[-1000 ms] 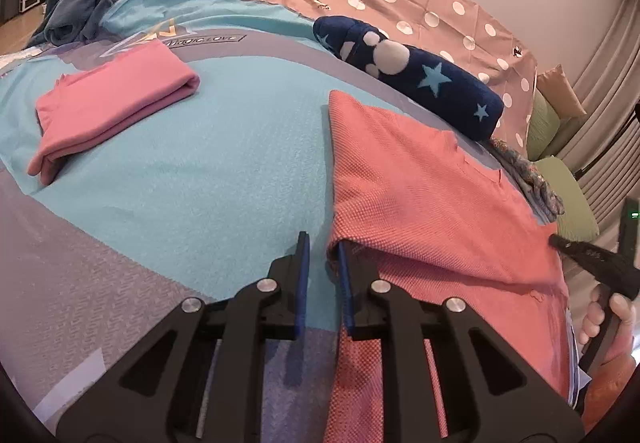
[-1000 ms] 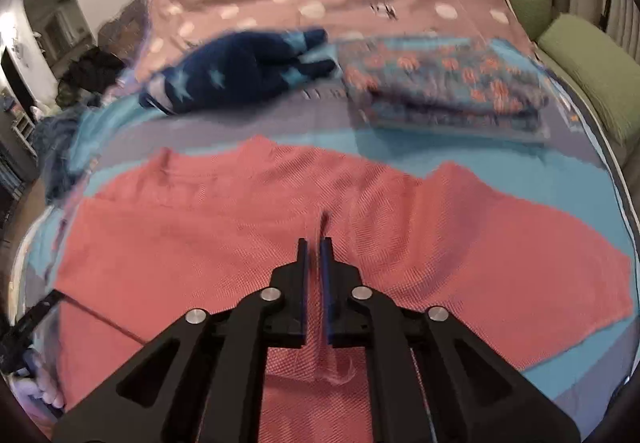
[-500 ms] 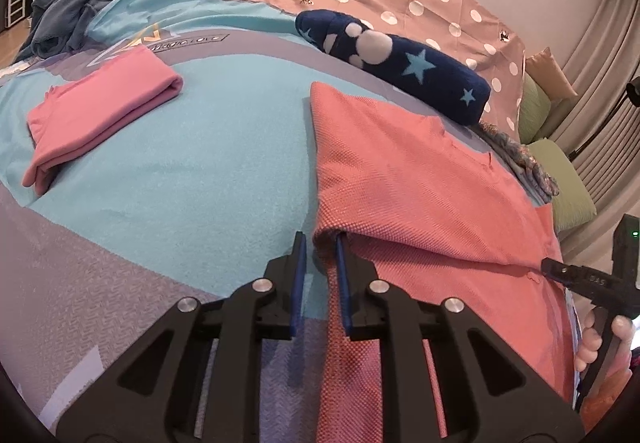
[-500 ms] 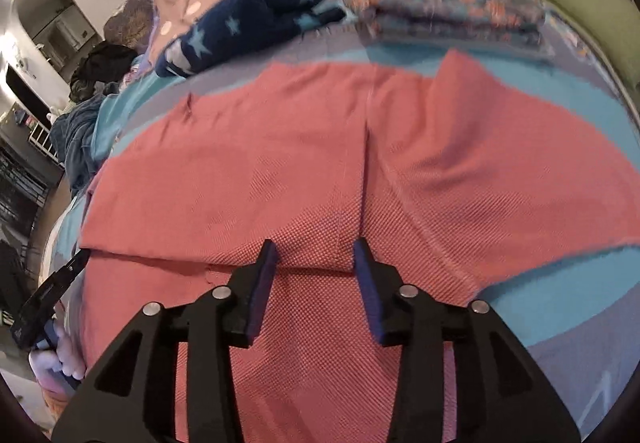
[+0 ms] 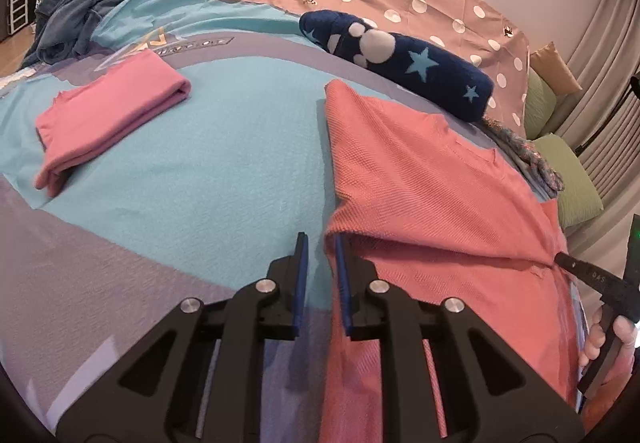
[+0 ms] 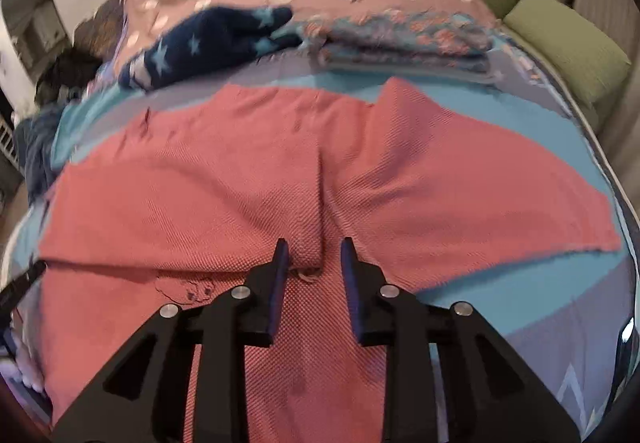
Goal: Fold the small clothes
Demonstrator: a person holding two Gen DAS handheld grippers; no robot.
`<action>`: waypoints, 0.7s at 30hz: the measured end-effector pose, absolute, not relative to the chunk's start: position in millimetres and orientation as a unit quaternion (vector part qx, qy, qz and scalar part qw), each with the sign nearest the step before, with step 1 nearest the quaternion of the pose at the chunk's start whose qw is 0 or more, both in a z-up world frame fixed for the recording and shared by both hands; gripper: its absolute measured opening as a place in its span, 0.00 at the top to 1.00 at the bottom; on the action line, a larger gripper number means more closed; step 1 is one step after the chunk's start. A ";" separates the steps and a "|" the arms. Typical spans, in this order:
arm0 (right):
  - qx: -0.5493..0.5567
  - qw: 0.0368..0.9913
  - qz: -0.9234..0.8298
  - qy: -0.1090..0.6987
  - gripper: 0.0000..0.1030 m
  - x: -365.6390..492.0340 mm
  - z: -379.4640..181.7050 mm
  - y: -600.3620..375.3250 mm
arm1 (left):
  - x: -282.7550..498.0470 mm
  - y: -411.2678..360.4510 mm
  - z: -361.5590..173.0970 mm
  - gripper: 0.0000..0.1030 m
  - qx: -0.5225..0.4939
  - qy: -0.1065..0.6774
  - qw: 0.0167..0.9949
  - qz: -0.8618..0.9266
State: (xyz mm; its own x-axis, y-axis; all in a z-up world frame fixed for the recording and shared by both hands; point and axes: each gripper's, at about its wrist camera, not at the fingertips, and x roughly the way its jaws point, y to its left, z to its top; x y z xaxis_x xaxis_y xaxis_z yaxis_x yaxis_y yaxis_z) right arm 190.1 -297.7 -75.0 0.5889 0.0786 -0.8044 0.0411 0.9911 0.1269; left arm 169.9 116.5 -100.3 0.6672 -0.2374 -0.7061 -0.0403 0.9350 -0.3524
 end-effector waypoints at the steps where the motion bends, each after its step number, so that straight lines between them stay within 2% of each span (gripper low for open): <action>1: 0.063 0.893 0.020 0.444 0.74 189.0 -71.6 -296.2 | 162.6 117.1 -89.7 0.90 -0.184 0.396 0.896 -0.079; 4: 0.060 0.903 0.069 0.420 0.74 180.0 -62.4 -290.0 | 156.7 106.9 -61.2 0.90 -0.176 0.369 0.905 -0.118; 7: 0.081 0.890 0.095 0.438 0.73 187.4 -74.9 -287.4 | 176.0 78.7 -45.1 0.90 -0.131 0.353 0.917 -0.135; 9: 0.091 0.878 0.083 0.462 0.73 195.2 -91.8 -289.4 | 195.9 64.7 -55.3 0.89 -0.105 0.368 0.915 -0.128; 12: 0.133 0.876 0.097 0.453 0.74 186.5 -94.5 -304.9 | 234.8 52.5 -108.9 0.86 -0.053 0.446 0.890 -0.071; 15: 0.179 0.893 0.084 0.405 0.74 166.9 -77.9 -341.8 | 231.6 54.6 -106.8 0.85 -0.056 0.428 0.899 -0.075; 18: 0.264 0.893 0.004 0.364 0.73 145.8 -74.6 -429.7 | 229.2 53.4 -102.3 0.74 -0.055 0.423 0.901 -0.078; 21: 0.380 0.853 -0.106 0.343 0.73 121.5 -94.2 -523.2 | 223.6 49.0 -90.7 0.47 -0.061 0.407 0.908 -0.082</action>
